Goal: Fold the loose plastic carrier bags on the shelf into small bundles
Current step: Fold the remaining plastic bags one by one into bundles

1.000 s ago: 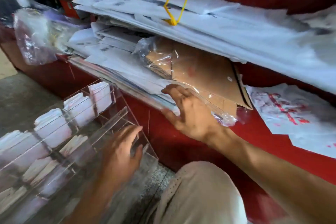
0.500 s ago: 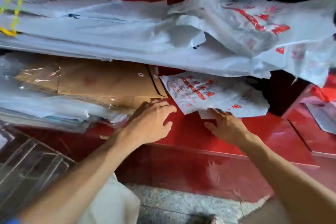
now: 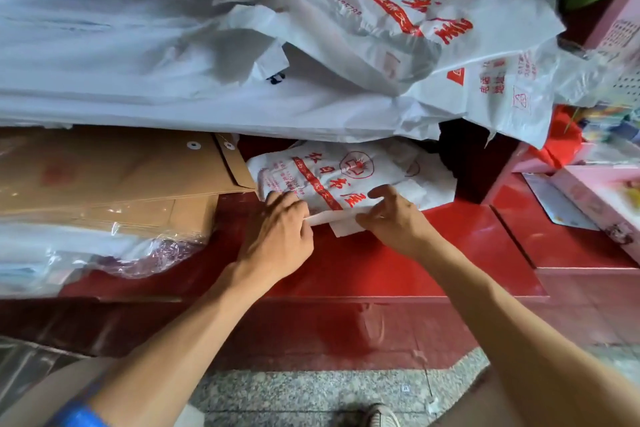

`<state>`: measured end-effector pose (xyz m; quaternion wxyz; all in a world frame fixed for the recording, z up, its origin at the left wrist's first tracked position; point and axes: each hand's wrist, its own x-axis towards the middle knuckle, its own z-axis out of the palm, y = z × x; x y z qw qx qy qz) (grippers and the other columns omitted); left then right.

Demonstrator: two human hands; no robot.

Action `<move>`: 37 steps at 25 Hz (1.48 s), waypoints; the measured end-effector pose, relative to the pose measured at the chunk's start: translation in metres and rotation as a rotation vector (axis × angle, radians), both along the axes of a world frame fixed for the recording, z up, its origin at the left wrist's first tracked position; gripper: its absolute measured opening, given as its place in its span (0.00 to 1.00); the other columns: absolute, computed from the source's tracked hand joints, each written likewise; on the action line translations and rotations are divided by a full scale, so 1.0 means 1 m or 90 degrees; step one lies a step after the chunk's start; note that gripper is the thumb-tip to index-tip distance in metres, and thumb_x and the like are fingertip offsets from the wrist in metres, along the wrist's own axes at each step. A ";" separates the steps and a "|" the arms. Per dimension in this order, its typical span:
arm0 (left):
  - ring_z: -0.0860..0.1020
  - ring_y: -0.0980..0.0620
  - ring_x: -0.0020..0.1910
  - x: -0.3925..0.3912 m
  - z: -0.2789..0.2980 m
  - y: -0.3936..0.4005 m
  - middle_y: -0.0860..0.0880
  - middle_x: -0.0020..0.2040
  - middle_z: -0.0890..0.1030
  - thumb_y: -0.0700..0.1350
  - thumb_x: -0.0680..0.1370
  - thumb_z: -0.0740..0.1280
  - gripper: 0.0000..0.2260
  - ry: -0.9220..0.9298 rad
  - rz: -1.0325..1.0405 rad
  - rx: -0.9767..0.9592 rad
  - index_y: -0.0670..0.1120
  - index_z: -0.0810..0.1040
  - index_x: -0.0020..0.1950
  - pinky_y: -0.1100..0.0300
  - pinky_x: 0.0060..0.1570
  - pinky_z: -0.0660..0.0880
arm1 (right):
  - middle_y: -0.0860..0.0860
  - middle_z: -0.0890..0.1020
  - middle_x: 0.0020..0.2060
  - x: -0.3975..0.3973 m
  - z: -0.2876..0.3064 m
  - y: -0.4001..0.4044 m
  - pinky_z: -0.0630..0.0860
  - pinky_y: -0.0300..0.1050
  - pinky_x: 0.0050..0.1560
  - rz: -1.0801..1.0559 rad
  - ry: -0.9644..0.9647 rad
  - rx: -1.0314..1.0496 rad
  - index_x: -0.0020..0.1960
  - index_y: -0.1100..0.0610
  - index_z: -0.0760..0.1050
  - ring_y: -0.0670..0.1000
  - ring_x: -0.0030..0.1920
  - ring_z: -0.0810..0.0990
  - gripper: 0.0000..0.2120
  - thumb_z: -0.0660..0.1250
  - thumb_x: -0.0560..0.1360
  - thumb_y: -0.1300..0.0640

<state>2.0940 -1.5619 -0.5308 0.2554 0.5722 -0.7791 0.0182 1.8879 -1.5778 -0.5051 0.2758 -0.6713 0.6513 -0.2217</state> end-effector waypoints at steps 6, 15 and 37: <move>0.74 0.54 0.35 -0.020 0.031 0.053 0.54 0.33 0.74 0.49 0.75 0.63 0.07 0.095 -0.260 0.178 0.52 0.69 0.38 0.58 0.38 0.65 | 0.53 0.77 0.53 -0.011 0.005 -0.012 0.74 0.47 0.54 -0.218 -0.328 0.017 0.67 0.50 0.71 0.52 0.52 0.77 0.23 0.71 0.74 0.49; 0.64 0.60 0.70 -0.003 0.023 0.064 0.59 0.72 0.67 0.72 0.74 0.57 0.32 -0.102 -0.297 0.291 0.54 0.69 0.72 0.61 0.70 0.59 | 0.53 0.78 0.61 -0.027 0.005 -0.018 0.75 0.49 0.61 -0.259 -0.462 0.022 0.71 0.55 0.71 0.54 0.59 0.78 0.29 0.72 0.71 0.64; 0.77 0.52 0.57 0.001 0.010 0.015 0.55 0.55 0.81 0.49 0.79 0.62 0.09 -0.027 -0.119 0.092 0.52 0.79 0.54 0.53 0.59 0.72 | 0.40 0.70 0.53 -0.035 0.008 0.060 0.67 0.41 0.60 0.238 0.222 -0.041 0.67 0.42 0.74 0.44 0.57 0.68 0.23 0.71 0.72 0.43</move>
